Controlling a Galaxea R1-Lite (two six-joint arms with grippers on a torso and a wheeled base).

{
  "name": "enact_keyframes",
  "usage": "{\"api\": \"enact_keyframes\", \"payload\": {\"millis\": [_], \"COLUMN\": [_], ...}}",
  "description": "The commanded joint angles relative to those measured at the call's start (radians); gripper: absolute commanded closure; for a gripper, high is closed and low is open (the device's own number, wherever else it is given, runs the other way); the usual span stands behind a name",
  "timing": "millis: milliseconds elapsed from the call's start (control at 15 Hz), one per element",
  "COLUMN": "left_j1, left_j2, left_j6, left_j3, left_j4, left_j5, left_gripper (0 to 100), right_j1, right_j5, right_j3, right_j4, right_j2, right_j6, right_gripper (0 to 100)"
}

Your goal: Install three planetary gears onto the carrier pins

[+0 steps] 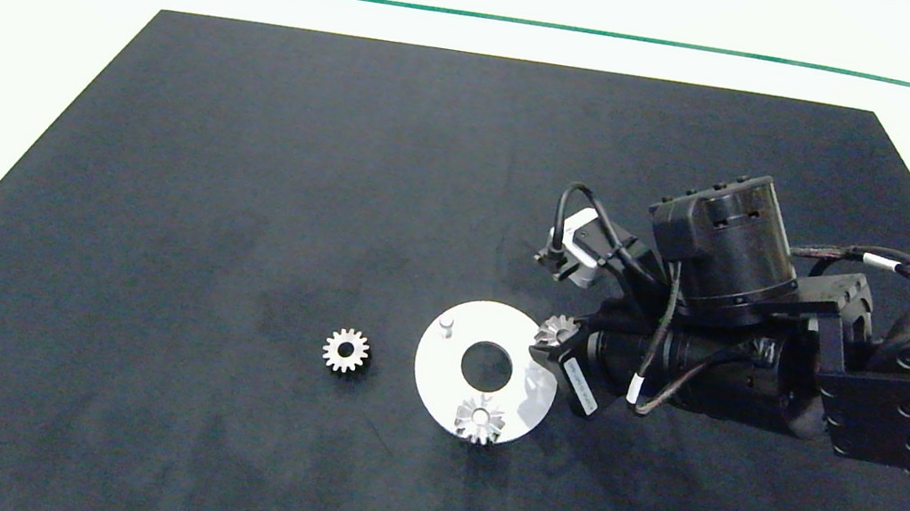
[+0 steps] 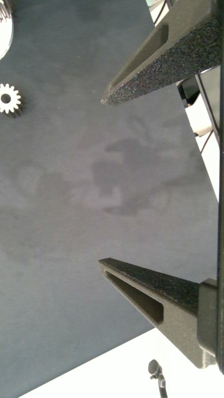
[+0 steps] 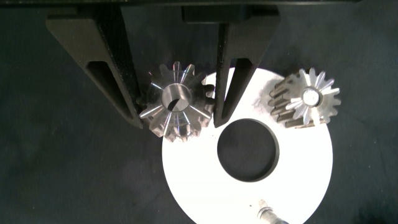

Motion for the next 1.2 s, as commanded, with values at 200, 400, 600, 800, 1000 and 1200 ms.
{"api": "enact_keyframes", "payload": {"millis": [200, 400, 600, 800, 1000, 1200], "left_j1": [0.0, 0.0, 0.0, 0.0, 0.0, 0.002], "left_j2": [0.003, 0.001, 0.001, 0.0, 0.0, 0.0], "left_j6": [0.001, 0.001, 0.001, 0.001, 0.001, 0.001], "left_j3": [0.002, 0.002, 0.0, 0.0, 0.0, 0.0], "left_j4": [0.004, 0.004, 0.004, 0.004, 0.004, 0.004], "left_j5": [0.001, 0.001, 0.001, 0.001, 0.001, 0.001], "left_gripper": [0, 0, 0, 0, 0, 0], "right_j1": [-0.003, -0.005, -0.003, -0.005, -0.003, -0.001], "right_j5": [0.001, 0.003, 0.003, 0.003, 0.006, 0.006], "right_j3": [-0.004, -0.015, -0.021, -0.026, -0.027, -0.026], "right_j4": [-0.031, -0.029, -0.029, -0.029, -0.028, -0.025], "right_j2": [0.025, 0.03, 0.04, 0.048, 0.05, 0.05], "right_j6": [-0.006, -0.006, -0.006, -0.006, -0.006, -0.006], "right_gripper": [99, 99, 99, 99, 99, 99]}}
